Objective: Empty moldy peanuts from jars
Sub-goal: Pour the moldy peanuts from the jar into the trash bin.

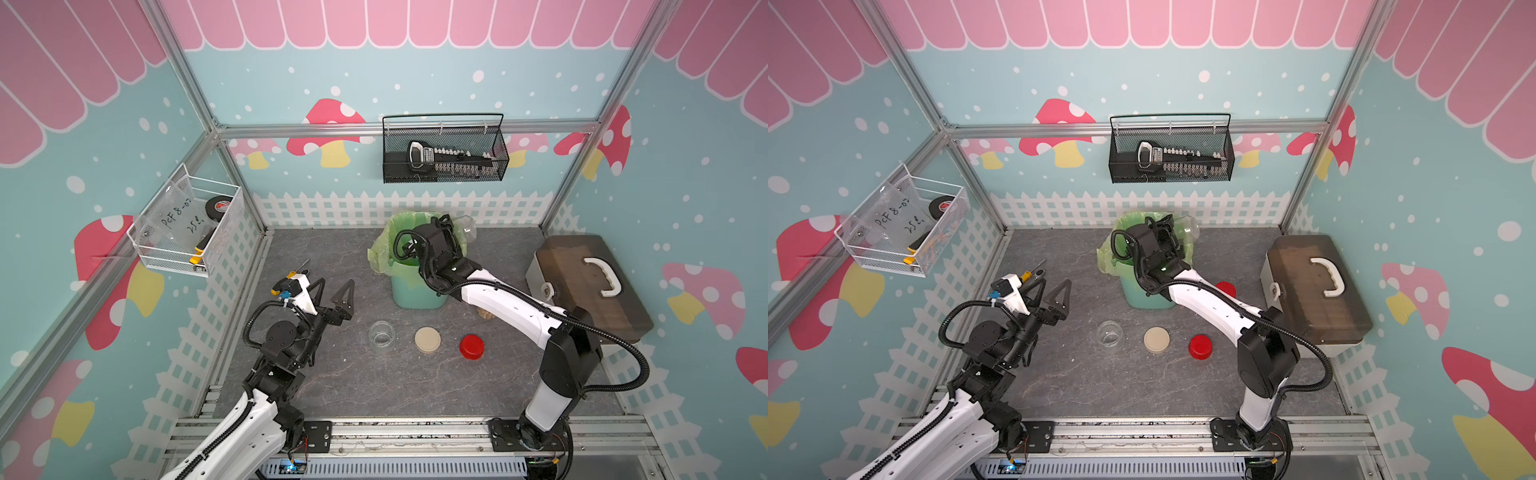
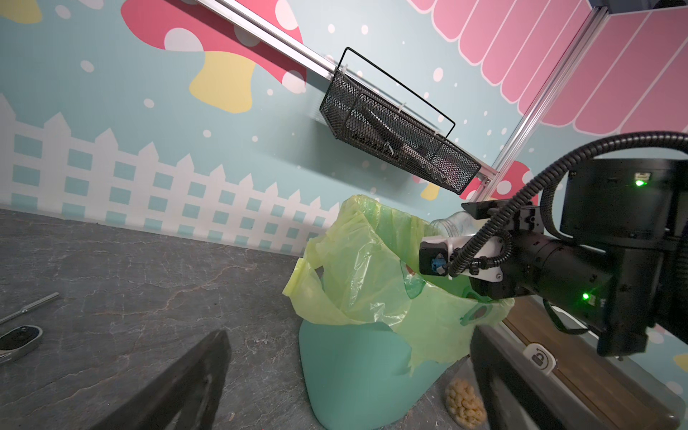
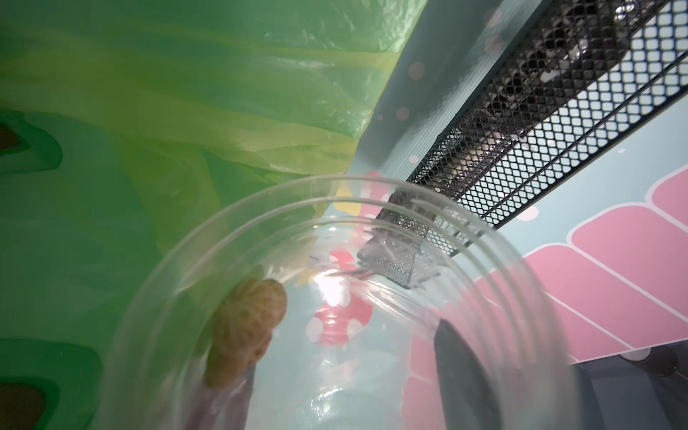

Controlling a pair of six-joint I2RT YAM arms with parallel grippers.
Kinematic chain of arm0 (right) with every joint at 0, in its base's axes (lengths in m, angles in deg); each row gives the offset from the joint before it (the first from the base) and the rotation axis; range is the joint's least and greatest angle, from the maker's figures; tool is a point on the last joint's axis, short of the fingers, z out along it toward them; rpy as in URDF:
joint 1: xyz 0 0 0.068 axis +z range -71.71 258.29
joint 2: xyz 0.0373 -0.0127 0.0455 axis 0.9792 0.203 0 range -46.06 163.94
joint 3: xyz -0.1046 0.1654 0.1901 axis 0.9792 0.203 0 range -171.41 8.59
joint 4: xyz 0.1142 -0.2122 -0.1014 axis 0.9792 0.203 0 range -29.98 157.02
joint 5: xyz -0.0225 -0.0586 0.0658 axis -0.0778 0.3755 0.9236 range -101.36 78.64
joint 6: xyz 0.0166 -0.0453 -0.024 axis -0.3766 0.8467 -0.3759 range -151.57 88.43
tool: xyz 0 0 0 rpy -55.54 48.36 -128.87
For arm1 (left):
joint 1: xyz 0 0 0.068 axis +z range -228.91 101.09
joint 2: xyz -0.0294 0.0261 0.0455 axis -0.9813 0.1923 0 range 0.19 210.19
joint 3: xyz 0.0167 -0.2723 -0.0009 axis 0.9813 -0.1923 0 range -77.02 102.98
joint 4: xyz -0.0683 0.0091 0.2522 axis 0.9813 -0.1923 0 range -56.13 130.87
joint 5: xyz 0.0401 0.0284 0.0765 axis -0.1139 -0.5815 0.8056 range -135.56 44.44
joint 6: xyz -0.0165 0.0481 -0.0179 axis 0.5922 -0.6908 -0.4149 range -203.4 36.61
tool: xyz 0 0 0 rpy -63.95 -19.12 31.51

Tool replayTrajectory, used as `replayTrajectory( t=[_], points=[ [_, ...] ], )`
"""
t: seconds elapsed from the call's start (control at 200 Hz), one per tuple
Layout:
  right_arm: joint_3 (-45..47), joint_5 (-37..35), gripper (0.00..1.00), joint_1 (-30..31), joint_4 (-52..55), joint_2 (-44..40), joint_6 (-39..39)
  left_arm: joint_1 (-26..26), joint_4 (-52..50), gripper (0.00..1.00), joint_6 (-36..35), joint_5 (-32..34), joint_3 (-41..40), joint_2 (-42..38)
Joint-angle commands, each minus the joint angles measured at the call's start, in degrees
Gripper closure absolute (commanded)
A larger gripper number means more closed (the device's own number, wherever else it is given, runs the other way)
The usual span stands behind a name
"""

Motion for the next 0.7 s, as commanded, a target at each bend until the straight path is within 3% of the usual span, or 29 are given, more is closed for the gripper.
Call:
replayTrajectory(
  t=[0.0,0.69],
  points=[
    [-0.1,-1.4,0.43,0.7,-3.8,-2.4,5.7,0.6,0.6,0.01,1.5,-0.4,-1.0,0.1],
    [-2.0,1.0,0.42,1.0,-1.6,-2.6,3.0,2.4,0.7,0.01,2.5,-1.2,-1.7,-1.1]
  ],
)
